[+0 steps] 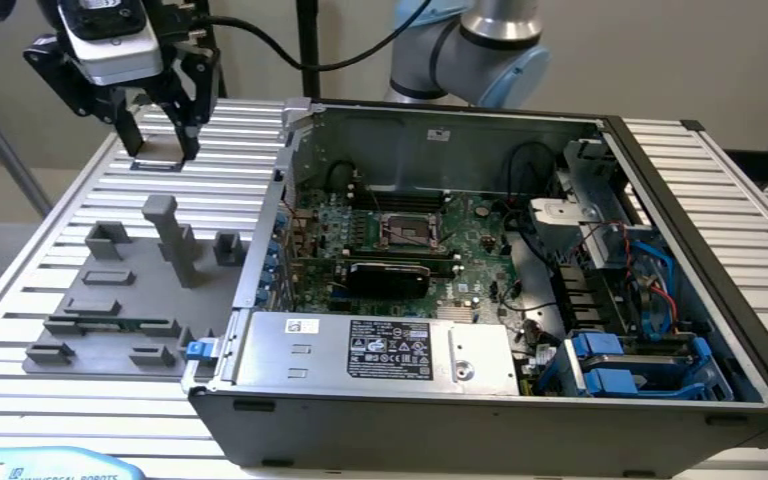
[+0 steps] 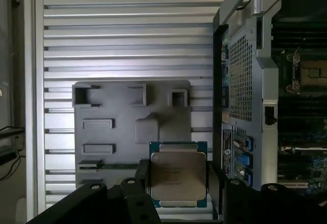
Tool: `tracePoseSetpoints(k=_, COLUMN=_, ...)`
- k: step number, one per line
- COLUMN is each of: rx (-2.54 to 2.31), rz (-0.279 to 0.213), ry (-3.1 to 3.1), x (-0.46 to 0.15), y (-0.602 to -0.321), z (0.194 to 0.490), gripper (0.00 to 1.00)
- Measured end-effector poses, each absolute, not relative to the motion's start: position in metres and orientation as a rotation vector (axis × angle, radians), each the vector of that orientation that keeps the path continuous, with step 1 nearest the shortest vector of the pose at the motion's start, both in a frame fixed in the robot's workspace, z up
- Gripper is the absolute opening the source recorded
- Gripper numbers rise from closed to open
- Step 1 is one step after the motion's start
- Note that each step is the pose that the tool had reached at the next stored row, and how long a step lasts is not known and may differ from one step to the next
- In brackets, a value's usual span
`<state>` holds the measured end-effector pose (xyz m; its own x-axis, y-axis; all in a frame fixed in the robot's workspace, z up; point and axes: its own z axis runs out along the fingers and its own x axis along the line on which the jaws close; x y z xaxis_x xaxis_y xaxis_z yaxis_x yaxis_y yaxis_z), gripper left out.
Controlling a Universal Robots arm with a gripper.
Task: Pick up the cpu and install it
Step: 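Pick up the cpu and move it towards the insertion slot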
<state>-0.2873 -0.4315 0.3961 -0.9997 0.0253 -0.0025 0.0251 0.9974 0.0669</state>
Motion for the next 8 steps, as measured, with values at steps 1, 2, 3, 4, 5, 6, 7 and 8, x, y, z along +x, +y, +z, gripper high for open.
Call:
tracePoseSetpoints(k=1, rx=0.04, rz=0.11, ry=3.136, x=-0.283, y=-0.432, z=0.397, gripper=0.55)
tracePoseSetpoints(k=2, rx=0.04, rz=0.114, ry=3.136, x=-0.279, y=-0.432, z=0.398, gripper=0.55)
tracePoseSetpoints(k=3, rx=0.04, rz=0.119, ry=3.136, x=-0.274, y=-0.432, z=0.399, gripper=0.55)
tracePoseSetpoints(k=4, rx=0.04, rz=0.123, ry=3.136, x=-0.269, y=-0.432, z=0.4, gripper=0.55)
tracePoseSetpoints(k=5, rx=0.04, rz=0.127, ry=3.136, x=-0.265, y=-0.432, z=0.4, gripper=0.55)
tracePoseSetpoints(k=6, rx=0.04, rz=0.13, ry=3.136, x=-0.26, y=-0.432, z=0.4, gripper=0.55)
tracePoseSetpoints(k=7, rx=0.04, rz=0.133, ry=3.135, x=-0.256, y=-0.432, z=0.401, gripper=0.55)
tracePoseSetpoints(k=8, rx=0.04, rz=0.136, ry=3.135, x=-0.251, y=-0.432, z=0.401, gripper=0.55)
